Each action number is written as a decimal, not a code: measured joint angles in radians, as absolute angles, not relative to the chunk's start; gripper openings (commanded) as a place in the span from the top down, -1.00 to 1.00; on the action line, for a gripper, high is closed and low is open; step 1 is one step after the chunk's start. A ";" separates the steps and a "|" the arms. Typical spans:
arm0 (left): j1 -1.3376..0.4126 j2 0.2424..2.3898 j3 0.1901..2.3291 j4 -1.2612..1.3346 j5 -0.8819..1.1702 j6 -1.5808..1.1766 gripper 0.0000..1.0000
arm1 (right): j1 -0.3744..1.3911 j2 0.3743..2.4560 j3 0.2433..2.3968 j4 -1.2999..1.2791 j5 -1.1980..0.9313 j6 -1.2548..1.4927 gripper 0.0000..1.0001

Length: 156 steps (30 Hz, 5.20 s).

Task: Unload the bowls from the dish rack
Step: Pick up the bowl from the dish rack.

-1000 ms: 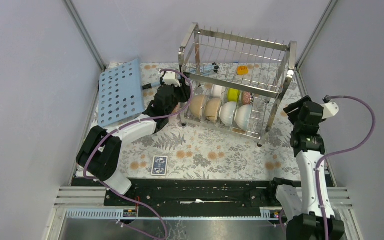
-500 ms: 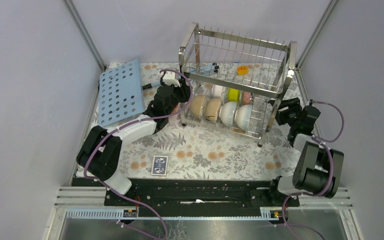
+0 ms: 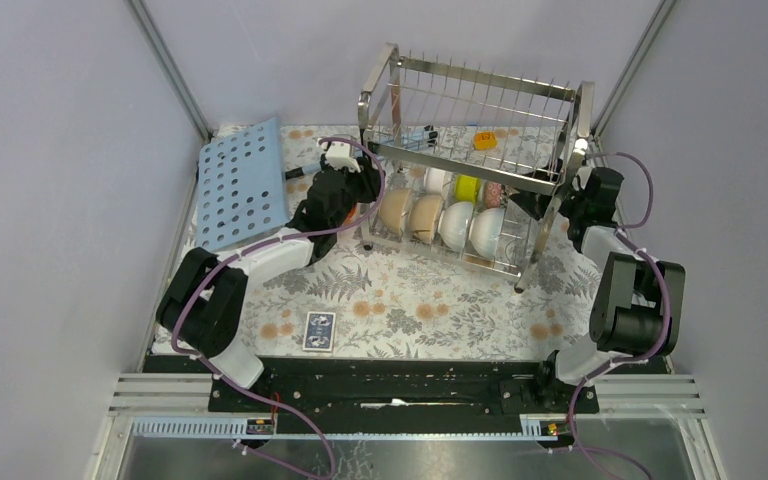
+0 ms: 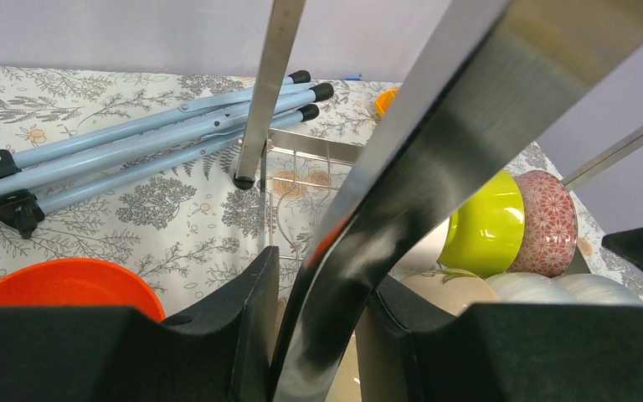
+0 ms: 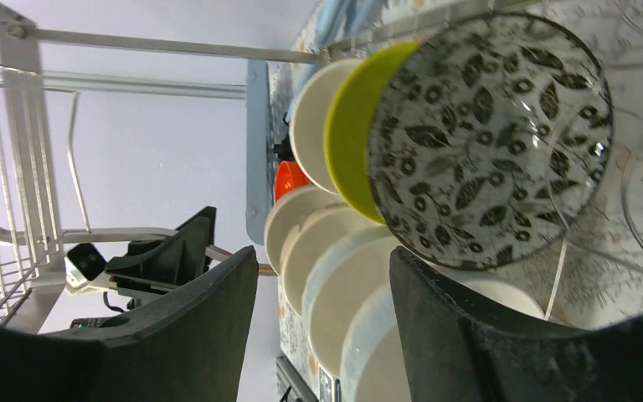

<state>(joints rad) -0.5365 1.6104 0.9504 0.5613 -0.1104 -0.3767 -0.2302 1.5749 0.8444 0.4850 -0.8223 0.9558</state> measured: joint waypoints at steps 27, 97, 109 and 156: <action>-0.532 1.617 0.951 0.575 -0.094 -0.375 1.00 | -0.215 1.521 0.804 0.157 -0.909 0.859 -0.03; -0.501 1.626 0.942 0.614 -0.020 -0.393 1.00 | -0.252 1.419 0.559 0.565 -0.987 1.180 1.00; -0.498 1.645 0.939 0.657 0.031 -0.406 1.00 | -0.236 1.508 0.512 0.787 -0.986 1.307 1.00; -0.500 1.645 0.935 0.666 0.047 -0.414 1.00 | -0.264 1.224 0.640 0.397 -0.840 1.111 1.00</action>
<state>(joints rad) -0.4999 1.6451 0.9348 0.6659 0.0467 -0.4137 -0.2642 1.2236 0.6403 0.3973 -0.8398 1.1107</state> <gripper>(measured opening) 0.391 0.033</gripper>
